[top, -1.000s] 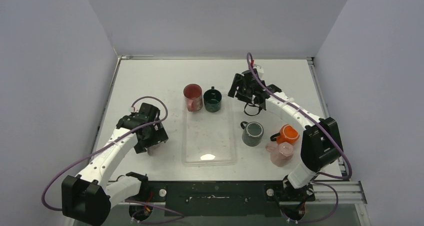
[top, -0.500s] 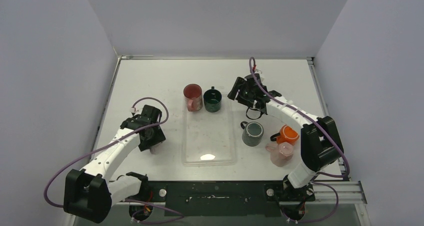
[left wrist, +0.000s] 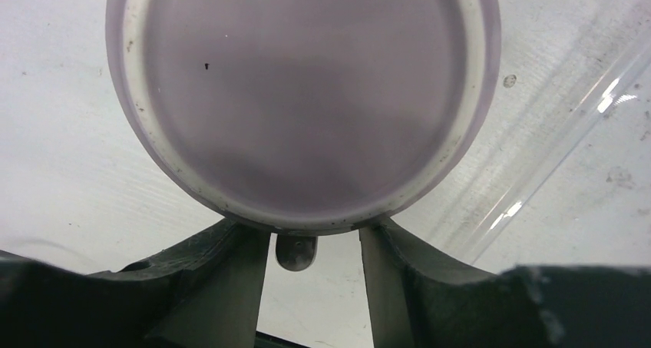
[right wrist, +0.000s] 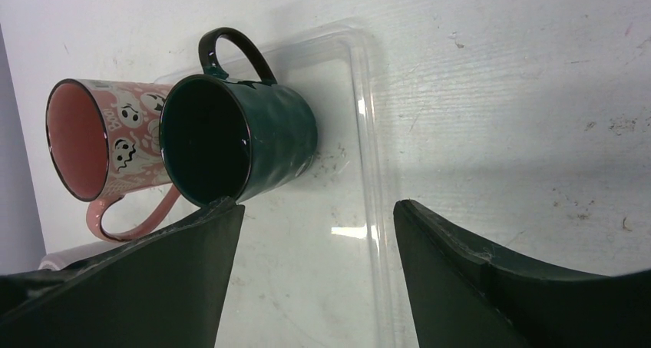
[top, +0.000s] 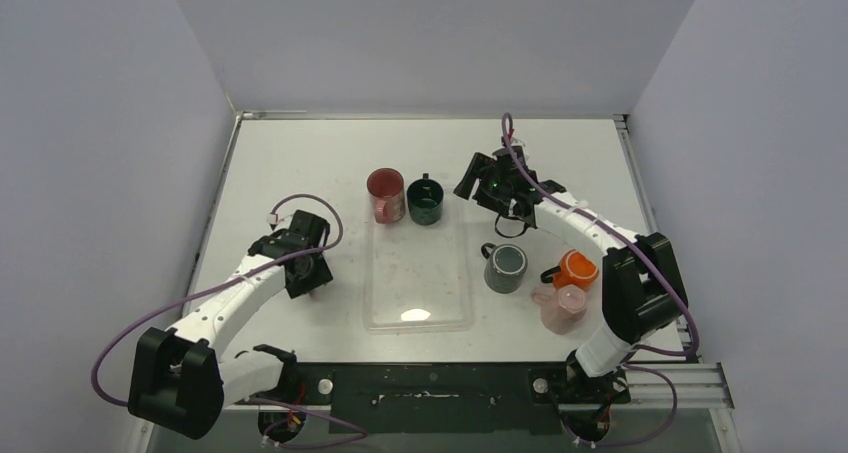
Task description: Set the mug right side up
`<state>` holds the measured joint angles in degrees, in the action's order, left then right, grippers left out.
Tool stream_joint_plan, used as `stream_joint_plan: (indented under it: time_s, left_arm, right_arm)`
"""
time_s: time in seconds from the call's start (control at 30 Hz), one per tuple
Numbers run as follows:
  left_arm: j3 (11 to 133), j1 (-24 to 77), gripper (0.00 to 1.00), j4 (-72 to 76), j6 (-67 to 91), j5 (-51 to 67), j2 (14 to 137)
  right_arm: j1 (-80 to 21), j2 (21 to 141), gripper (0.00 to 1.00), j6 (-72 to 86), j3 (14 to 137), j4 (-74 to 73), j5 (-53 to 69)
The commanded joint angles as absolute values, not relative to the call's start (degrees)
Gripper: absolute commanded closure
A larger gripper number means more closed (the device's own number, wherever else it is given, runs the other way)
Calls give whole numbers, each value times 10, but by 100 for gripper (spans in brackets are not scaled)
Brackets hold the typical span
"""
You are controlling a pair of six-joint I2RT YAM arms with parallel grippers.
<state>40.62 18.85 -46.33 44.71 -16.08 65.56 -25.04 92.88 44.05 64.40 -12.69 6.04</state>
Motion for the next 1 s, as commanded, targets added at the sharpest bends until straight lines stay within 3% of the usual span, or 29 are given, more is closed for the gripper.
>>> stream_joint_plan:
  time_s: [0.0,0.4,0.5,0.6,0.97]
  left_arm:
    - [412,201,56,-449,470,-206,669]
    - [396,243,72,-428,520,-282,683]
    - [389,243,83,-406,515,-275,688]
    - [390,243,100,-390,501,-268,696]
    - [480,240,100,-394,461,-220,700]
  right_arm:
    - [-246,905,26,442,674,-113,74]
    - [-241,880,23,454,689,-151,83]
    - [-240,874,20,448,697,-160,84]
    - [-238,866,15,445,697,-160,91]
    - [-234,839,9,472,664,-72,176]
